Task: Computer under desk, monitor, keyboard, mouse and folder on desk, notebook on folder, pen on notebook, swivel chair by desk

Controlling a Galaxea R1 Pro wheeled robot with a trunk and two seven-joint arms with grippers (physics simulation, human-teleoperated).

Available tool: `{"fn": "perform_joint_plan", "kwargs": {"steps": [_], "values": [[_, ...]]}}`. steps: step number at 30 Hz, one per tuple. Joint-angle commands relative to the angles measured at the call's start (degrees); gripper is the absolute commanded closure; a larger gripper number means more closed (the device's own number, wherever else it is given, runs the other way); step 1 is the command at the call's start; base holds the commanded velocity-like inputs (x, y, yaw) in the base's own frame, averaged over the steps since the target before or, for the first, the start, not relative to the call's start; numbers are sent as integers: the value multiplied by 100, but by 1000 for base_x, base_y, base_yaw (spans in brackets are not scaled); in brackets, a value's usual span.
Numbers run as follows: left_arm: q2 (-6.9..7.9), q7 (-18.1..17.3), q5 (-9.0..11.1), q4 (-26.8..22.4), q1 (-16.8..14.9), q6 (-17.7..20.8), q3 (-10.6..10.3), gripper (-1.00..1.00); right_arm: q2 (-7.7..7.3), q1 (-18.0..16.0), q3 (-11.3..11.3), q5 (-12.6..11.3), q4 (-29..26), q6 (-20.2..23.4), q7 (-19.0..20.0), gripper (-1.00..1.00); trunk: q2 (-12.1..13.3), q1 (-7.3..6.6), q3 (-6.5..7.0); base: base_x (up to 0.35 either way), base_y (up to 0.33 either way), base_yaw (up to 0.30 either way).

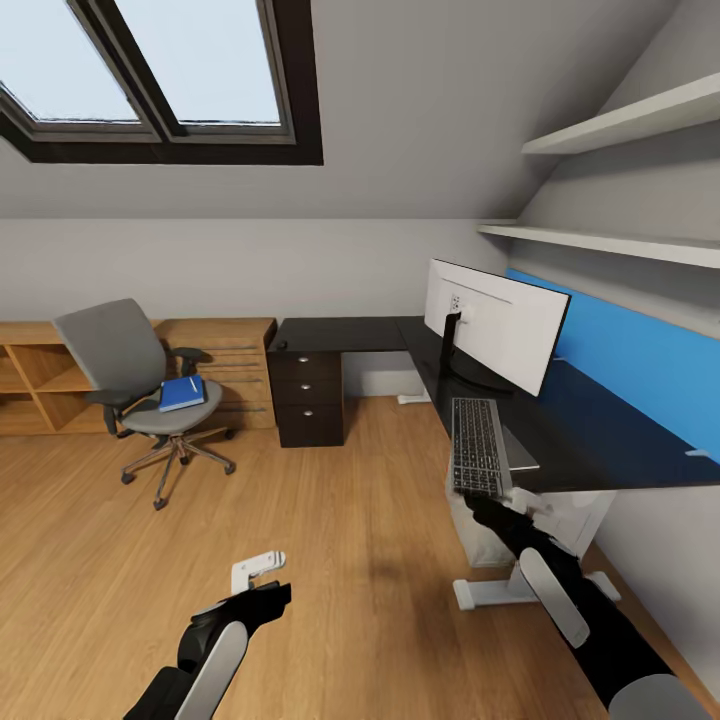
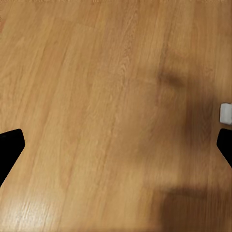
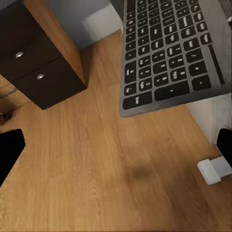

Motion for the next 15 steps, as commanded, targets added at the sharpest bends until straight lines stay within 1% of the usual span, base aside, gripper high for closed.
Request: {"fn": "perform_joint_plan", "kwargs": {"steps": [1,2,4,6,9,12,13,15], "values": [[1,57,52,-10,-5,7,-6,-100,-7,-4,-40,-157,20,-2,-47,-100,-4,0,-7,-6,4,0],[-2,66,52,-29,-5,7,0,-100,-13,-4,-225,-575,117,-29,-15,-100,-4,0,-7,-3,2,0],[-3,66,52,-47,-5,7,-2,-100,-21,-4,-279,-756,152,-37,-7,-100,-4,0,-7,-2,1,0],[-15,68,50,-71,-5,7,-4,-100,-30,-4,-362,-1045,201,-46,2,-100,-85,44,-43,-1,0,0],[-25,71,47,-78,-5,7,-7,-100,-23,-4,-457,-1131,215,-50,6,-100,-205,110,-96,0,0,0],[-26,72,45,-81,-5,9,-6,-100,-15,-4,-599,-1178,256,-51,12,-100,-325,176,-150,0,0,0],[-28,72,44,-82,-5,8,-6,-100,-9,-4,-712,-1206,323,-51,23,-100,-365,198,-168,0,0,0],[-29,73,44,-83,-5,9,-5,-100,-6,-4,-855,-1259,417,-50,49,-100,-445,242,-204,0,0,0]]}}
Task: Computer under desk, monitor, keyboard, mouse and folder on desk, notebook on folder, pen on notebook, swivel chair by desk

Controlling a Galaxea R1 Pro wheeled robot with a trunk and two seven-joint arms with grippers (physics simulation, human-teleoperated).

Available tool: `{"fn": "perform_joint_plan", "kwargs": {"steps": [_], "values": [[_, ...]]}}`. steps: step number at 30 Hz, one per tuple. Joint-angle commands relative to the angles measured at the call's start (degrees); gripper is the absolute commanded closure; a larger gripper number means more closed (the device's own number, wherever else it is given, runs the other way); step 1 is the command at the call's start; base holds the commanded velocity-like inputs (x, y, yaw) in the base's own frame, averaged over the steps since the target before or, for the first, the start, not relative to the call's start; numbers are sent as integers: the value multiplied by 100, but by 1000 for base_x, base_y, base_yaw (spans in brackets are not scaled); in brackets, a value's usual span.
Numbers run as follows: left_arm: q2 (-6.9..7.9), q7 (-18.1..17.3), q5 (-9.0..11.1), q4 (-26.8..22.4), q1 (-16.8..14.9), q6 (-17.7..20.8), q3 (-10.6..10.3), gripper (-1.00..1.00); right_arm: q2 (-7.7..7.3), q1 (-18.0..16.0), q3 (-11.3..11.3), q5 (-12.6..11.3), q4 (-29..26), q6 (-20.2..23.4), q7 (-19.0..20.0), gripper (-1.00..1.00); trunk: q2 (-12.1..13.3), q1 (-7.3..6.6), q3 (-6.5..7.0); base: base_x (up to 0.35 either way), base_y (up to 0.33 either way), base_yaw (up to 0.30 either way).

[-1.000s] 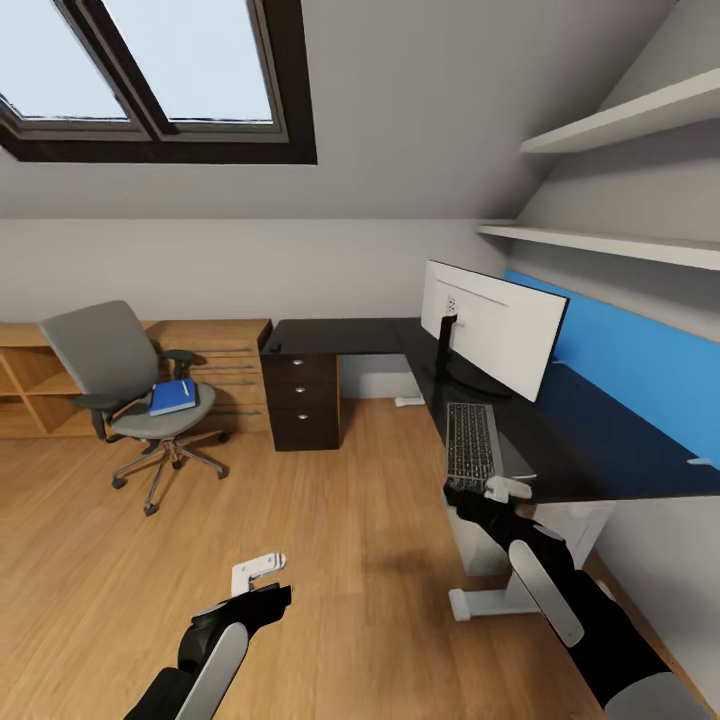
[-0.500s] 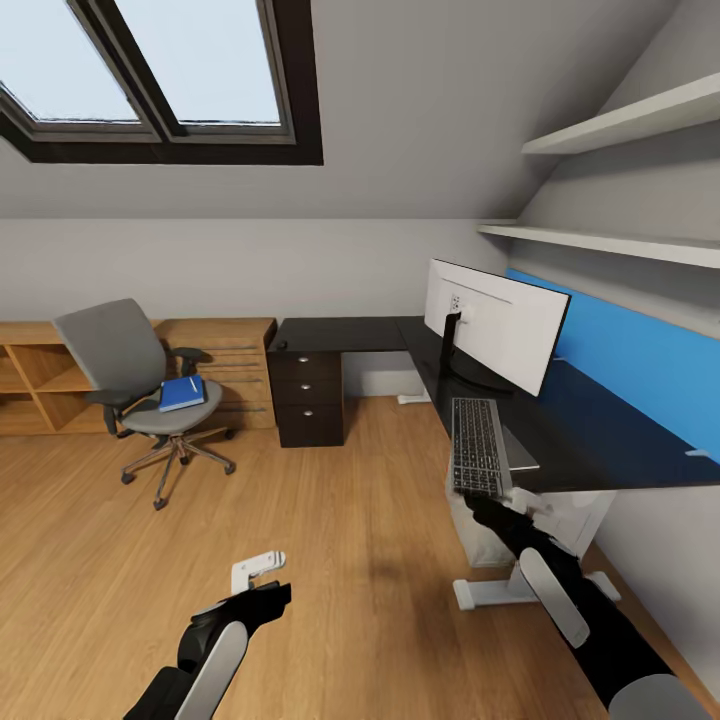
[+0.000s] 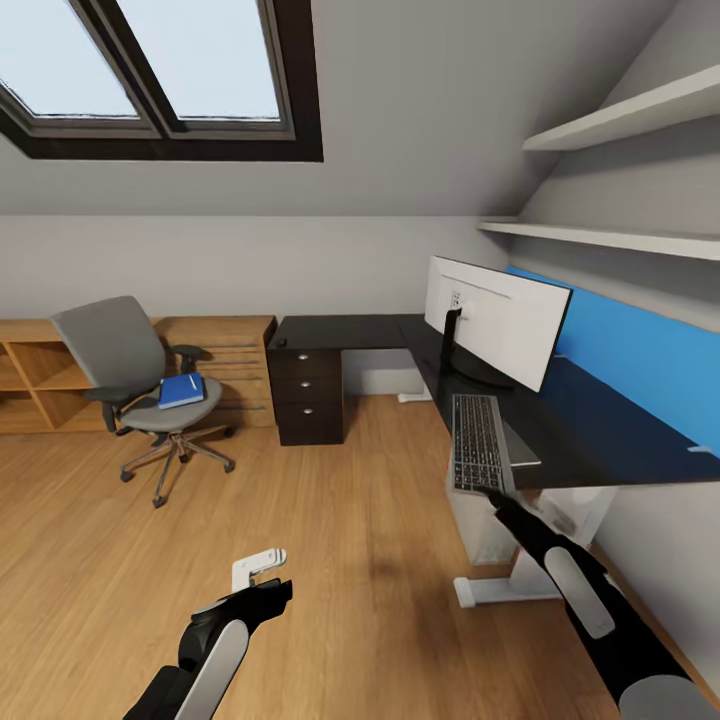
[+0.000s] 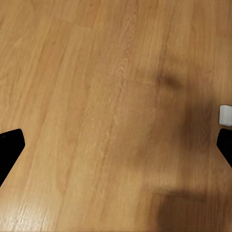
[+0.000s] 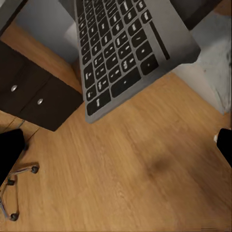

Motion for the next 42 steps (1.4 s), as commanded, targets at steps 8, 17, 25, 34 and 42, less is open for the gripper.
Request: {"fn": "perform_joint_plan", "kwargs": {"steps": [8,17,25,34,42], "values": [[-1,57,57,7,-5,11,-17,-100,0,-3,-854,-652,665,6,414,-100,-326,176,-151,0,0,0],[-1,57,63,18,-5,13,-15,-100,11,-3,-1182,-1016,985,-110,1959,-100,-687,374,-312,0,0,0],[-1,57,56,18,-5,13,-26,-100,-26,-3,-1210,-1040,1382,-329,2728,-100,-1008,550,-456,0,0,0],[-1,57,55,18,-5,13,-36,-100,-77,-3,-1537,-1453,2114,343,3762,-100,-1369,747,-617,0,0,0],[-1,57,55,18,-5,13,-47,-100,-87,-3,-1682,-1671,2204,657,3810,-100,-1690,923,-761,0,0,0]]}}
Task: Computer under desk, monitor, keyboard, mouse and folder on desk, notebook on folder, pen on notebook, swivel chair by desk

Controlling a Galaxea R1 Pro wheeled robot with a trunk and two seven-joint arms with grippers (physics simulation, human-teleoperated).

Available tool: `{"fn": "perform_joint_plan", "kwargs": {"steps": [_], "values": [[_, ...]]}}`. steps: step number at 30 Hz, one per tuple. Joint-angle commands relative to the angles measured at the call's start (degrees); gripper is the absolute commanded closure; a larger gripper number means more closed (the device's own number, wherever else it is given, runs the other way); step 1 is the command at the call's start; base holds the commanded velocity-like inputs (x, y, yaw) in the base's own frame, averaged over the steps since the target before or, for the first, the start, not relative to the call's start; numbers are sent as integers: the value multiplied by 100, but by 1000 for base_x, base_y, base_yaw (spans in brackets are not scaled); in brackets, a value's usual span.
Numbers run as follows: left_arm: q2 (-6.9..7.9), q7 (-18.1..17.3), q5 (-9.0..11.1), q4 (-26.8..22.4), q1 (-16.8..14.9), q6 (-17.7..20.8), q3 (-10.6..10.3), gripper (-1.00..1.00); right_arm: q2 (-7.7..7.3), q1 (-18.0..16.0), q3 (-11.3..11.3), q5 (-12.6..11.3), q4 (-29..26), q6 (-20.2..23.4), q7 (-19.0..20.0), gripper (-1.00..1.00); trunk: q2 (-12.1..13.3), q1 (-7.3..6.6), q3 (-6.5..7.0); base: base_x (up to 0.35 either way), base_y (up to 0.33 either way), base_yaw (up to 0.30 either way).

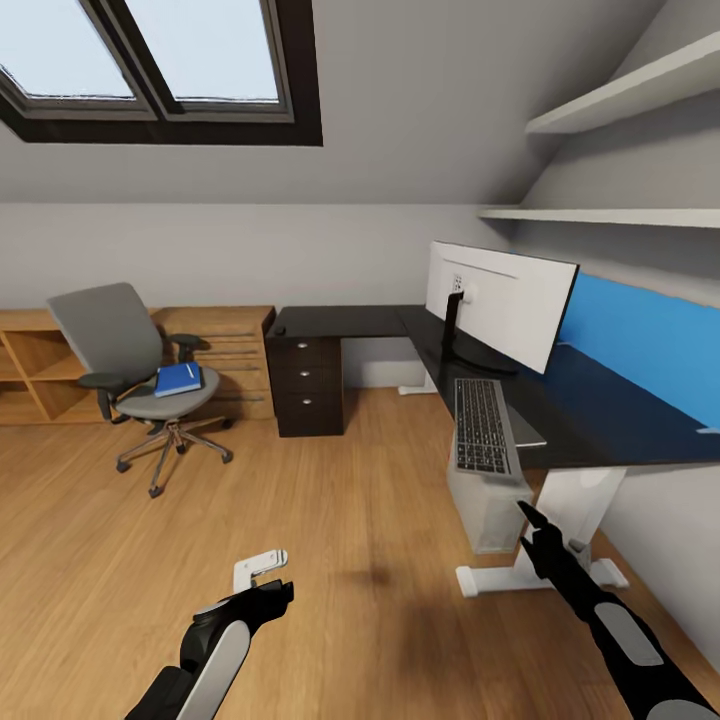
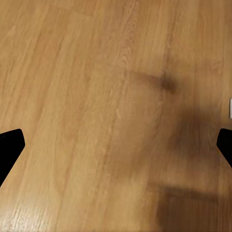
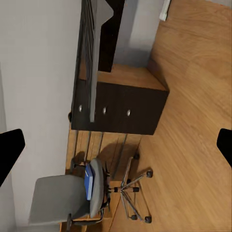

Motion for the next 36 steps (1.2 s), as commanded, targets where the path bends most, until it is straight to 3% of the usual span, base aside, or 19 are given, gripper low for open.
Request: {"fn": "perform_joint_plan", "kwargs": {"steps": [1,11,16,18,24,25,29,36], "values": [[1,57,56,-6,-5,5,-7,-100,2,-4,-20,-50,6,67,1,-100,-45,22,-24,0,0,0],[1,57,56,-6,-5,5,-5,-100,25,-11,35,111,-121,114,-209,-100,-446,242,-204,0,0,0],[6,57,56,-6,-5,5,15,-100,109,-13,157,291,-485,79,-314,-100,-446,242,-204,0,0,0],[4,55,56,-6,-5,5,14,-100,223,-13,197,346,-689,-2,-351,-100,-446,242,-204,0,0,0],[8,37,61,-6,-5,5,-10,-100,325,-13,224,366,-821,-189,-395,-100,-446,242,-204,0,0,0],[16,33,60,-6,-5,5,-14,-100,401,-13,234,373,-846,-228,-548,-100,-446,242,-204,0,0,0],[24,31,62,-6,-5,5,-17,-100,449,-13,231,375,-889,-247,-795,-100,-446,242,-204,2,0,0],[27,30,66,-6,-5,5,-19,-100,467,-13,212,326,-931,-211,-872,-100,-446,242,-204,162,0,0]]}}
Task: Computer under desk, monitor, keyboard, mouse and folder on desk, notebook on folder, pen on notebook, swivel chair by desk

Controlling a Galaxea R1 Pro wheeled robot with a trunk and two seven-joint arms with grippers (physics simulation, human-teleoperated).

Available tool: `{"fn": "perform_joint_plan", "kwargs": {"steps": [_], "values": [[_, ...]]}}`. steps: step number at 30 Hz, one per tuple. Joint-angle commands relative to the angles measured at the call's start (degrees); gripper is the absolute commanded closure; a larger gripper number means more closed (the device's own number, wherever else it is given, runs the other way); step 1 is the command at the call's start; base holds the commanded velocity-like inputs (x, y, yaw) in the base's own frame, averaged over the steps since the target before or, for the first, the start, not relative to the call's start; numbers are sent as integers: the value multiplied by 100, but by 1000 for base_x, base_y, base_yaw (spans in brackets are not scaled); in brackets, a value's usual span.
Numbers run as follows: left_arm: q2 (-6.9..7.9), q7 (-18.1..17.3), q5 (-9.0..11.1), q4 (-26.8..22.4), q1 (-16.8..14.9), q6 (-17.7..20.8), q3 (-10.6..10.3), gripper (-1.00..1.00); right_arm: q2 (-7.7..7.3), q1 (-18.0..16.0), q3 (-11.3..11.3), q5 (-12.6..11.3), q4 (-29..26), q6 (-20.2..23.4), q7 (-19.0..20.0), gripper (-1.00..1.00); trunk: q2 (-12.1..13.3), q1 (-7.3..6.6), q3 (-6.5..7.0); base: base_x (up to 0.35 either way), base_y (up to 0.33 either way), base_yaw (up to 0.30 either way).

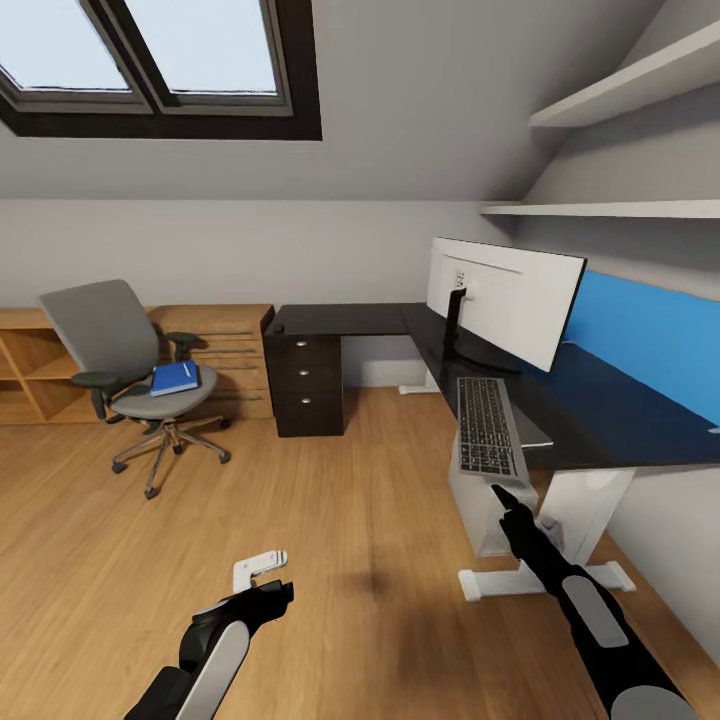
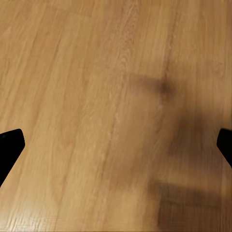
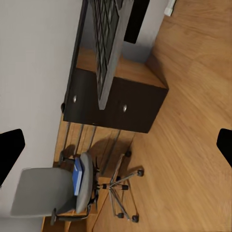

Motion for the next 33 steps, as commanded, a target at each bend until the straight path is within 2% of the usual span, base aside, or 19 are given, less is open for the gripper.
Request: {"fn": "perform_joint_plan", "kwargs": {"steps": [1,9,18,20,27,33], "values": [[2,54,53,-5,-5,7,-9,-100,3,-4,-17,-52,0,50,9,-100,-3,2,-6,215,0,0],[2,54,56,2,-5,2,-14,-100,18,-4,-21,-95,5,51,3,-100,-3,2,-6,192,0,0],[-6,56,56,2,-5,2,-21,-100,18,-4,-27,-147,10,19,-4,-100,-3,2,-6,78,0,0],[-6,55,56,2,-5,1,-22,-100,17,-4,-31,-226,13,17,-8,-100,-3,2,-6,171,0,0],[1,59,66,9,-5,1,-23,-100,5,-4,-41,-855,44,9,-124,-100,-3,2,-6,169,0,0],[2,62,69,11,-5,0,-20,-100,2,-4,-87,-994,55,6,-230,-100,-3,2,-6,31,0,0]]}}
